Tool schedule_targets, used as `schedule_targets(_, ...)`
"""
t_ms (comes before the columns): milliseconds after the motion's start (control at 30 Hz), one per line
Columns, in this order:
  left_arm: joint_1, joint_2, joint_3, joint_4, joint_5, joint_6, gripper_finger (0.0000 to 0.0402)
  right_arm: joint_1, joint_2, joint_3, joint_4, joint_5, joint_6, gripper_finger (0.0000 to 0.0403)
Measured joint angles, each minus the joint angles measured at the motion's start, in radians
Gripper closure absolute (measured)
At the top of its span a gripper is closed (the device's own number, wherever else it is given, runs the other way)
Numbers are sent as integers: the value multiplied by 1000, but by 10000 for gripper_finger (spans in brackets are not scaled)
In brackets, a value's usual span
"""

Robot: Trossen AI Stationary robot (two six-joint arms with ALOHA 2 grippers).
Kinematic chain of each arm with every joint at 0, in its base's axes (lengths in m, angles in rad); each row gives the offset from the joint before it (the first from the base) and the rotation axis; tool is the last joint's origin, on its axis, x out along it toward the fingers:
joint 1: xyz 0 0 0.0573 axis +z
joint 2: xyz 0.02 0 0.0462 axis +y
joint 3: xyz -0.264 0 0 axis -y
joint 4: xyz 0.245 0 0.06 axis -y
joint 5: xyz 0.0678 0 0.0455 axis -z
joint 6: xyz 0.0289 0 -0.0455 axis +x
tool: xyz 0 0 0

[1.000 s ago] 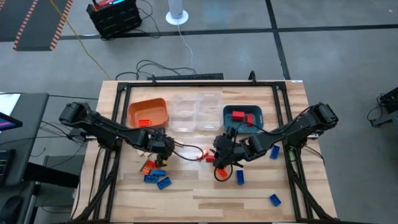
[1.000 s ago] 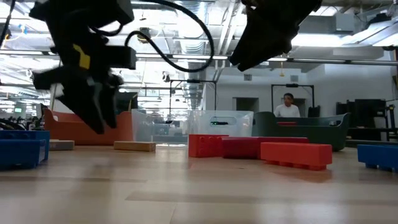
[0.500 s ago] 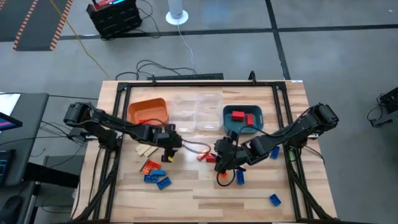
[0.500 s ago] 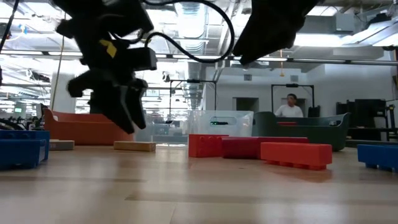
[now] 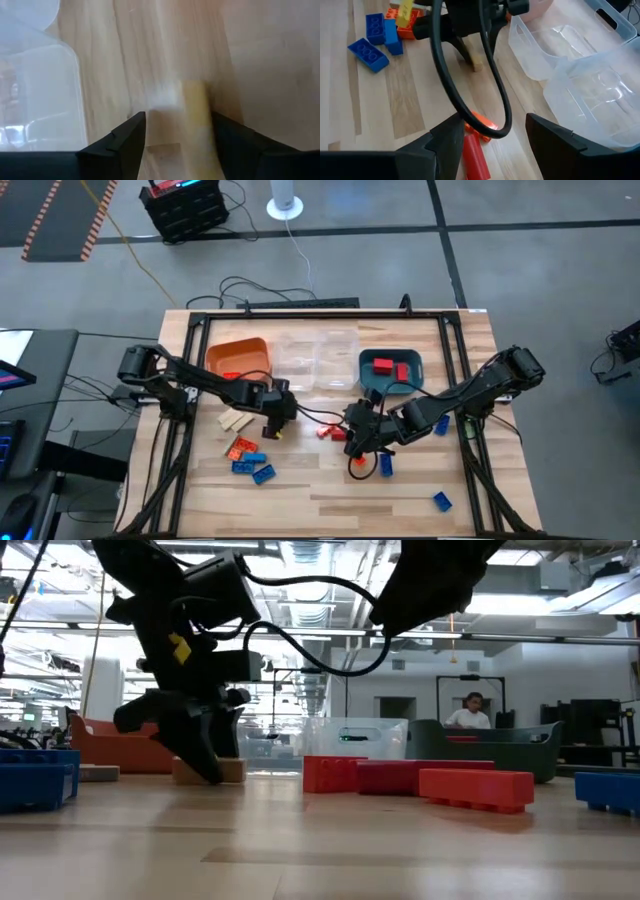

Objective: Sort blocks
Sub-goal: Put the brown block into the left transparent bin

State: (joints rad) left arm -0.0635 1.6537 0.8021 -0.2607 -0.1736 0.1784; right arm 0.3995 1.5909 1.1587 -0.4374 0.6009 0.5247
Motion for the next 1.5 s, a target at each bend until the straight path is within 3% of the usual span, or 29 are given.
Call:
schedule_targets(233,-3,-1,22,-37,8,-8,232,-2,0,0,0,0,1,159)
schedule_targets(533,-16,-4,59,-85,15,-38,353,-2,0,0,-3,1,1,159)
schedule_targets(833,-40,-216,121,-124,18,-62,352,-2,0,0,-3,4,0,159)
schedule_targets(1067,94,-335,124,-88,-24,-56,352,-9,0,0,8,4,0,159)
schedule_targets(1233,228,-295,124,-11,61,-5,350,-4,0,0,8,27,-3,159)
schedule_targets(1500,415,-75,150,69,194,18,349,-9,0,0,-31,36,-29,159)
